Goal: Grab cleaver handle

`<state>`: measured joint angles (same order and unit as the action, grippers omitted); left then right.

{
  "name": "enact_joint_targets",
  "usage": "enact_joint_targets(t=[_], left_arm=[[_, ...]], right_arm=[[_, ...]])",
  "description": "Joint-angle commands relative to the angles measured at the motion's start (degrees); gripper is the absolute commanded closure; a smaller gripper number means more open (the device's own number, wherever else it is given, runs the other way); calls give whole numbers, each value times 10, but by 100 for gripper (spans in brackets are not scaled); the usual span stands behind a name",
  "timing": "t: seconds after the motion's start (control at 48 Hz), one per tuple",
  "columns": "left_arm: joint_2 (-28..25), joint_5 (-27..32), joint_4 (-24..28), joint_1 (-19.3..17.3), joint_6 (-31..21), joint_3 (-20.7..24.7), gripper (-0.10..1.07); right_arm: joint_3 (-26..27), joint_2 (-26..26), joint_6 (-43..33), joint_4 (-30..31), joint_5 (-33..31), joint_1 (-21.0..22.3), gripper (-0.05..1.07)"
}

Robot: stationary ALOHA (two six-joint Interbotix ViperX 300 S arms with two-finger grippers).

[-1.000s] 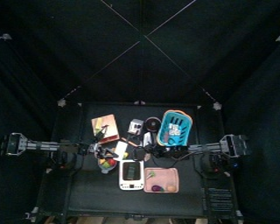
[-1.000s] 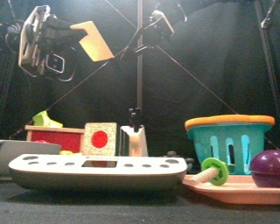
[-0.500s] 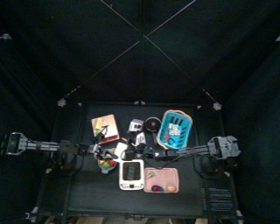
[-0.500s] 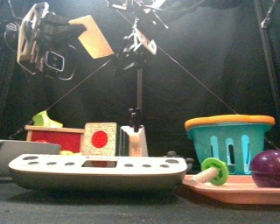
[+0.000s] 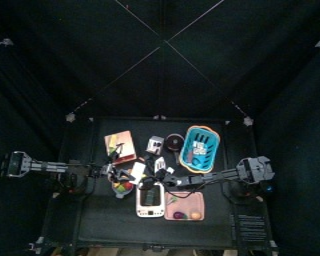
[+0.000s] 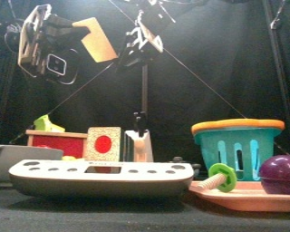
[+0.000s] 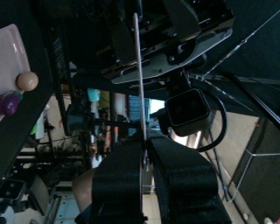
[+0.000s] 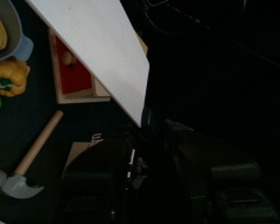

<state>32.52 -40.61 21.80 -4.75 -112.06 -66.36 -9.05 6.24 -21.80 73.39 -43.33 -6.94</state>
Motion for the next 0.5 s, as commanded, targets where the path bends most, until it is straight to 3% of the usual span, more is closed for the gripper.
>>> enact_joint_targets(t=[0.0,0.292,0.479], left_arm=[[-1,-5,-4,-2,3,7,56],[-1,-6,1,0,5,6,54],[0,-5,3,0,22,6,46]], right_arm=[[9,-12,-2,4,-1,-2,39],[7,-13,-2,2,-2,-1,43],[2,-12,-2,0,-1,-2,51]])
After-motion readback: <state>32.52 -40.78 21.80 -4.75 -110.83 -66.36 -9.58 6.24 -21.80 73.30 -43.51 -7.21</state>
